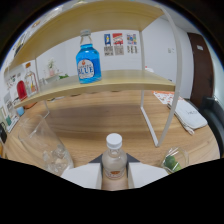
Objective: Make me a cup of Mojito.
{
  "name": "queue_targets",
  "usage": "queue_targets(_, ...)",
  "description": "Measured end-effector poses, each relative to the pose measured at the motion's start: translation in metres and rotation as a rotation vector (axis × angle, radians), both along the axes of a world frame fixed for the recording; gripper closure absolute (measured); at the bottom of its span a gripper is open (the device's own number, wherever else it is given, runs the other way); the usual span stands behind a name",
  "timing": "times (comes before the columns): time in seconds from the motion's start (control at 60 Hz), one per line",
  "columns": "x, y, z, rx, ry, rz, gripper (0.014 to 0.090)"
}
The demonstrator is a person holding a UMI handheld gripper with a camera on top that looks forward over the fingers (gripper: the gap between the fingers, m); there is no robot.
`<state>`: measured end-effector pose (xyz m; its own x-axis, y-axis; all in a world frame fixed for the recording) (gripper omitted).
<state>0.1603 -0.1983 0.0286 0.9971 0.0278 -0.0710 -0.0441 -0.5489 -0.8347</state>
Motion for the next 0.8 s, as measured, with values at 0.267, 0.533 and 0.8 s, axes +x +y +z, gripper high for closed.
queue_targets(0.267, 0.008, -0.002, -0.013, -0.043, -0.015, -0.039, 0.0691)
queue_targets(0.533, 0.010, -0.018, -0.011, -0.063, -0.067, -0.070, 0.0502)
queue_targets(0.8, 0.003, -0.062, 0.073, 0.042, -0.097, -0.138, 0.0196)
